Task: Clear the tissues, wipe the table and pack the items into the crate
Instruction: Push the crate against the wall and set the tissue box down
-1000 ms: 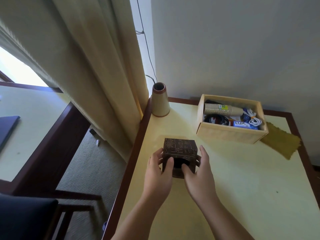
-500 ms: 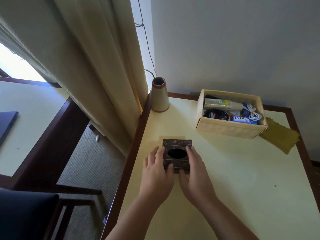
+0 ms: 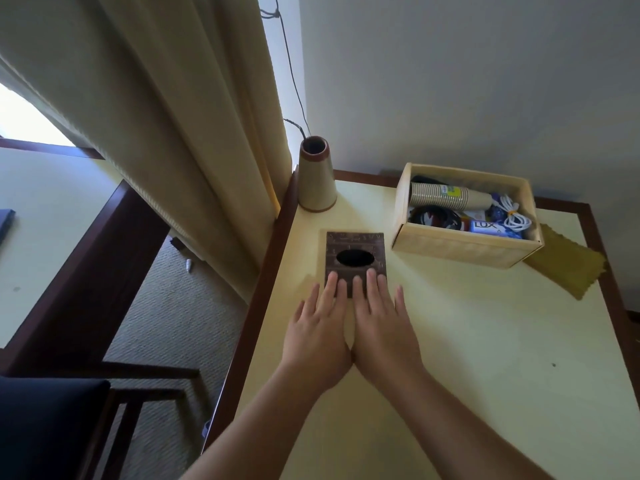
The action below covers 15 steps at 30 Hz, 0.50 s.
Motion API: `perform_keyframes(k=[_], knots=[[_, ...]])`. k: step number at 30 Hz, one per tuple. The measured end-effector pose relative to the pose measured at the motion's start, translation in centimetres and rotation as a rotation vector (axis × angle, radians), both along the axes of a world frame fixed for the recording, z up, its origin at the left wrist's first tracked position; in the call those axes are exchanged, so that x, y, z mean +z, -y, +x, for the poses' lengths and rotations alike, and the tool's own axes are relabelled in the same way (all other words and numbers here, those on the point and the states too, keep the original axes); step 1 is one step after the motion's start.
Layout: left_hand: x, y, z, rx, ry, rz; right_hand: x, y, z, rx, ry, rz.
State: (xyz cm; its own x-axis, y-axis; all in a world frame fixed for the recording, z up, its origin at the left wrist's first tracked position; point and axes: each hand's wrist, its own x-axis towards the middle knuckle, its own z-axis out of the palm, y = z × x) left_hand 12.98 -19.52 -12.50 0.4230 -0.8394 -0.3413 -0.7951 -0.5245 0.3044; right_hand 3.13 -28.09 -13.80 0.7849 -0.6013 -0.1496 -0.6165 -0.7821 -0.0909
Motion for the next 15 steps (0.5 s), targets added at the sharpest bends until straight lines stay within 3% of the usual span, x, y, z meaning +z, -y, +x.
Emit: perform_keyframes(k=[15], knots=[[-0.2, 11.1, 6.9, -0.073, 0.078, 0.127, 1.0, 10.1, 7.9, -0.015, -0.208, -0.003]])
